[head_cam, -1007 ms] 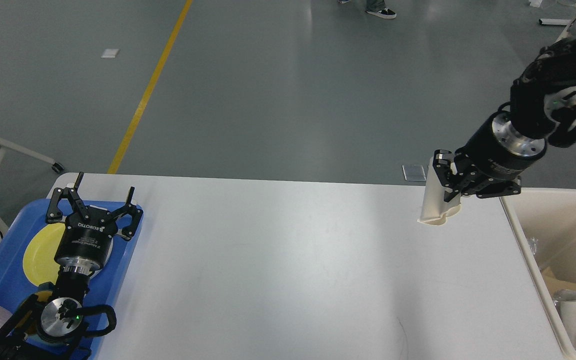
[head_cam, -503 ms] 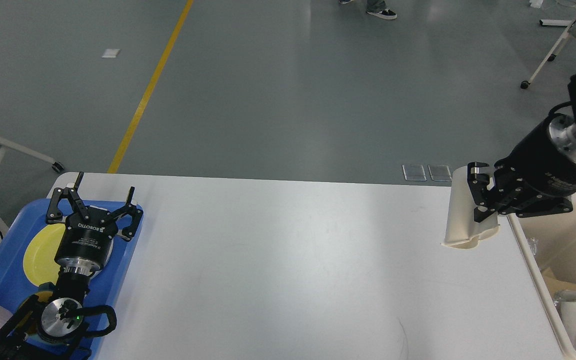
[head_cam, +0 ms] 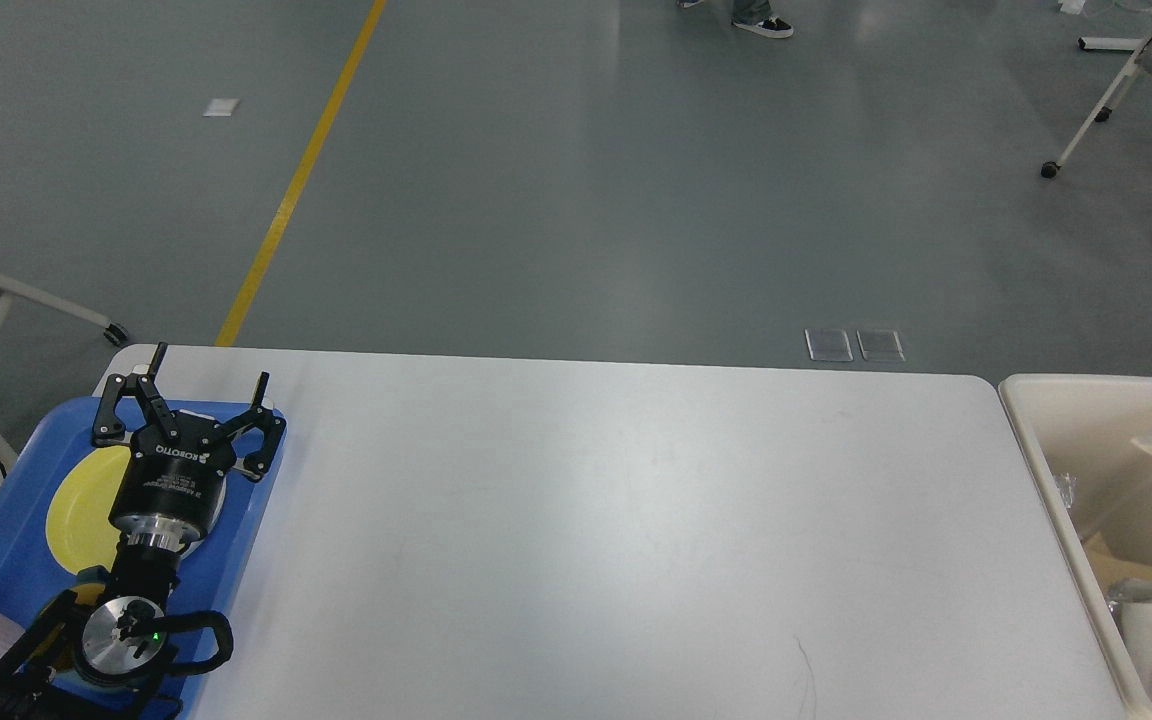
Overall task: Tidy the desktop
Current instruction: 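Release the paper cup into the white bin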
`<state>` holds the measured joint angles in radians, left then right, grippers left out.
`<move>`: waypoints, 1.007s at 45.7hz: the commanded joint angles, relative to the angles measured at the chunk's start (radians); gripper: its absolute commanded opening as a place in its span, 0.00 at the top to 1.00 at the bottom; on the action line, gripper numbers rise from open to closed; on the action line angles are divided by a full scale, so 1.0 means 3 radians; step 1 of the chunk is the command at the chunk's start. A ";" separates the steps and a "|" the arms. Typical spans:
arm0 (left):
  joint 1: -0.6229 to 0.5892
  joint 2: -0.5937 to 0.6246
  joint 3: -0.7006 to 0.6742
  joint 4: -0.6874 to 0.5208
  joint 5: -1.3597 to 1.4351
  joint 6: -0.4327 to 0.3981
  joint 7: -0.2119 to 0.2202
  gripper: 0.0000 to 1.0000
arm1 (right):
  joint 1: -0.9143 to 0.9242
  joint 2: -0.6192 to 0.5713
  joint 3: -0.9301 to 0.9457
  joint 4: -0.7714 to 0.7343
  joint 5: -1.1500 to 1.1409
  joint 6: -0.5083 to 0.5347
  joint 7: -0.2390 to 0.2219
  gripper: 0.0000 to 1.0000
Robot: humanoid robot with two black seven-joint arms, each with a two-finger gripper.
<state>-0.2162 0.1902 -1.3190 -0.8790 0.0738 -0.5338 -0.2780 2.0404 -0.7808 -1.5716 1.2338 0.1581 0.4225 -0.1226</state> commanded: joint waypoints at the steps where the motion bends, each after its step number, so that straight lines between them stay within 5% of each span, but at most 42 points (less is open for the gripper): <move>1: 0.0000 0.0000 0.0004 0.0000 -0.0001 0.0000 -0.0004 0.04 | -0.0838 -0.0220 0.0426 -0.0528 0.0015 -0.0257 0.0005 1.00; 13: 0.0000 0.0000 0.0004 0.0000 -0.0001 0.0000 -0.0004 0.04 | -0.2811 -0.0108 0.1622 -0.1964 0.0056 -0.0488 0.0000 1.00; 29: 0.0005 0.0000 0.0004 0.0000 -0.0001 0.0000 -0.0004 0.04 | -0.4755 0.0736 0.2672 -0.3882 0.0051 -0.0887 -0.0026 1.00; 46: 0.0005 0.0000 0.0004 0.0000 -0.0006 0.0000 -0.0004 0.04 | -0.5206 0.1130 0.2728 -0.4108 0.0071 -0.1142 -0.0031 1.00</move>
<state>-0.2161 0.1902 -1.3178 -0.8790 0.0736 -0.5338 -0.2792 0.5039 -0.4606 -0.7635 0.0022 0.1743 0.0887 -0.1303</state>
